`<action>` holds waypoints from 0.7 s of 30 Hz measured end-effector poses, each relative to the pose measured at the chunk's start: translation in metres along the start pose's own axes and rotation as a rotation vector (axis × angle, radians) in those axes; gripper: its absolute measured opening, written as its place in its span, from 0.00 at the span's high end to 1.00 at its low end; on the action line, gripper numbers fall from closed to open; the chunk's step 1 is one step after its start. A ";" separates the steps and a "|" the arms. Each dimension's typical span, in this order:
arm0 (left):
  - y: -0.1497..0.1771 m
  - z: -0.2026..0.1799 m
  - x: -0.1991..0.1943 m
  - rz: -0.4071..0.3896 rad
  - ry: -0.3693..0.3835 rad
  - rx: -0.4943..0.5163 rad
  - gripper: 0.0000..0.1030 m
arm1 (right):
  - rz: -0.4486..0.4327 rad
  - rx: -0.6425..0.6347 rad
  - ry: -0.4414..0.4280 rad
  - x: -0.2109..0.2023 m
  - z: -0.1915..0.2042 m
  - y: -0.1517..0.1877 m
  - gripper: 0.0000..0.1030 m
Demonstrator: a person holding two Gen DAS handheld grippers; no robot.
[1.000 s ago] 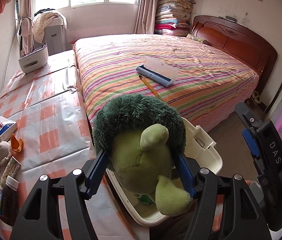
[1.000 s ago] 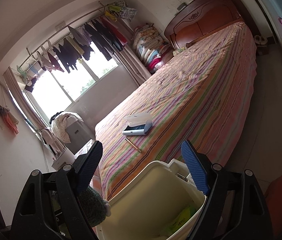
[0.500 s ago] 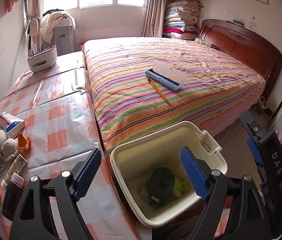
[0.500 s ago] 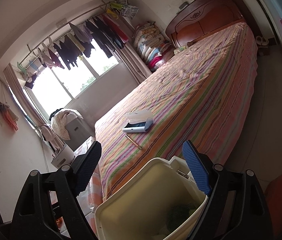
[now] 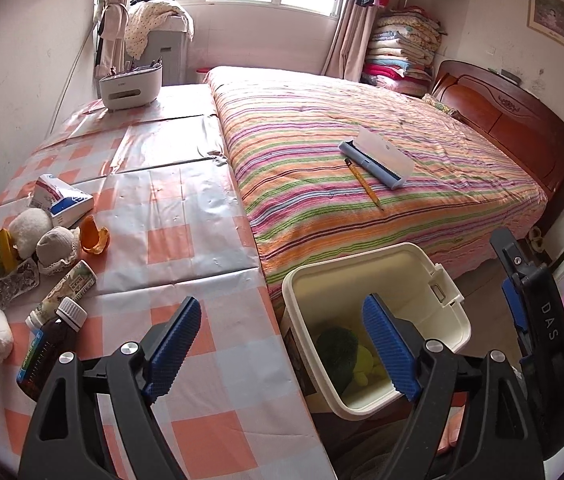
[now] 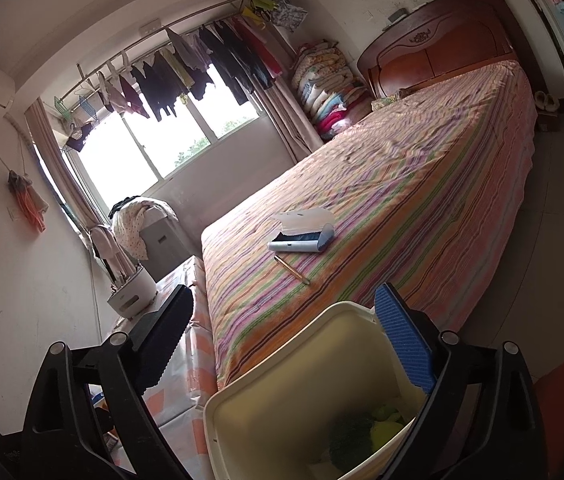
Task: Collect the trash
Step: 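Move both tools back to the items on the table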
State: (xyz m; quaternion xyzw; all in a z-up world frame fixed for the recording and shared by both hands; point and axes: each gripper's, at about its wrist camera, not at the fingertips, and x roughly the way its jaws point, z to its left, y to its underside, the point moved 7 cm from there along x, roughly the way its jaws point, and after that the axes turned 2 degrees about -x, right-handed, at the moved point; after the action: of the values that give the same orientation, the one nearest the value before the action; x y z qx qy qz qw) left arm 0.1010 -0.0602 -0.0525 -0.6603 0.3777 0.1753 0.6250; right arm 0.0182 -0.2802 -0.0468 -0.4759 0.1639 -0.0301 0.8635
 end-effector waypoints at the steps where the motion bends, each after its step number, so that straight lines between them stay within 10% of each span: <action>1: 0.001 0.005 -0.002 -0.003 -0.008 -0.007 0.22 | 0.003 -0.011 -0.005 0.000 0.004 0.001 0.10; 21: 0.010 0.163 -0.030 -0.055 -0.183 -0.260 0.22 | 0.128 -0.228 -0.094 0.013 0.092 0.056 0.08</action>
State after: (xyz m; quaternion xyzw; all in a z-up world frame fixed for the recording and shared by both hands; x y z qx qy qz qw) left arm 0.1134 0.1045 -0.0638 -0.7272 0.2750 0.2649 0.5705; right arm 0.0537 -0.1778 -0.0516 -0.5605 0.1556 0.0665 0.8107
